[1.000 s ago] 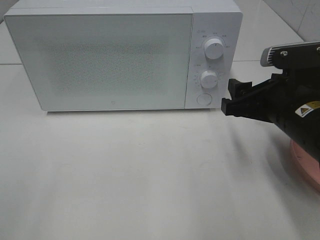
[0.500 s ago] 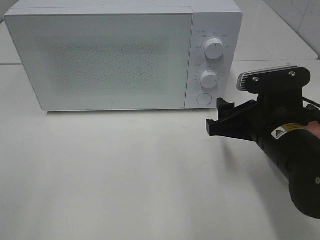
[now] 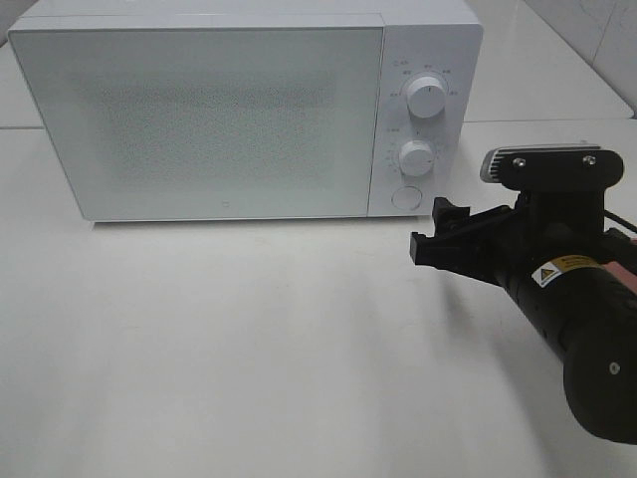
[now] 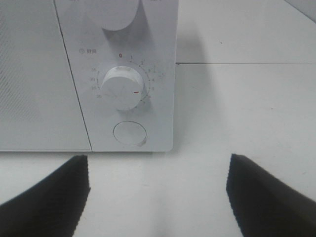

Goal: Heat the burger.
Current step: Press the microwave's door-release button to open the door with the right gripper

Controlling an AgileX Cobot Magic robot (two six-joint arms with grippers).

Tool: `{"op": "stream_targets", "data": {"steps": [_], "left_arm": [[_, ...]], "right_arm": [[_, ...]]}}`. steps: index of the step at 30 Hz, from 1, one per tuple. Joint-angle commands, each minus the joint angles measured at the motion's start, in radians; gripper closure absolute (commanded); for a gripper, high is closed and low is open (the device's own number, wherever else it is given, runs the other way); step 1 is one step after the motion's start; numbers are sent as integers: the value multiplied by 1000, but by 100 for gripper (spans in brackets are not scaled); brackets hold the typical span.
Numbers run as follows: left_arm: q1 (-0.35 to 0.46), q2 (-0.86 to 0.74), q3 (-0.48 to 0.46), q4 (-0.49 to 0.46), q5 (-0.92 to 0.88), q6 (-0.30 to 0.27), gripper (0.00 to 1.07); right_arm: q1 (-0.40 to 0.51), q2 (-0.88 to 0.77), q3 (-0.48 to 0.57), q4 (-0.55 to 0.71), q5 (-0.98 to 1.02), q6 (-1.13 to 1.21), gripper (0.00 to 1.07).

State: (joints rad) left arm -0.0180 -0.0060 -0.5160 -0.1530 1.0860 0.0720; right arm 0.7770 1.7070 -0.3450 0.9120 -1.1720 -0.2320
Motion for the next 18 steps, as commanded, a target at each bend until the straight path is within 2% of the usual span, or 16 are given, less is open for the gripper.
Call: {"op": "stream_targets", "data": {"steps": [1, 3, 8, 9, 10, 12, 14, 17, 18], "left_arm": [[1, -21, 0, -1, -14, 2, 6], [1, -21, 0, -1, -14, 2, 6], [1, -21, 0, -1, -14, 2, 6], [1, -21, 0, -1, -14, 2, 6], [1, -21, 0, -1, -14, 2, 6], [1, -21, 0, -1, -14, 2, 6], [1, -21, 0, -1, -14, 2, 6], [1, -21, 0, -1, -14, 2, 6], [1, -21, 0, -1, -14, 2, 6]], "right_arm": [[4, -1, 1, -5, -8, 220, 34], [4, -1, 1, -5, -8, 281, 34], [4, -1, 1, -5, -7, 633, 41], [4, -1, 1, -5, -7, 633, 41], [4, -1, 1, -5, -7, 769, 46], [4, -1, 1, -5, -4, 833, 49], [4, -1, 1, -5, 40, 1055, 60], [4, -1, 1, -5, 52, 1114, 63], [4, -1, 1, -5, 72, 1220, 71]]}}
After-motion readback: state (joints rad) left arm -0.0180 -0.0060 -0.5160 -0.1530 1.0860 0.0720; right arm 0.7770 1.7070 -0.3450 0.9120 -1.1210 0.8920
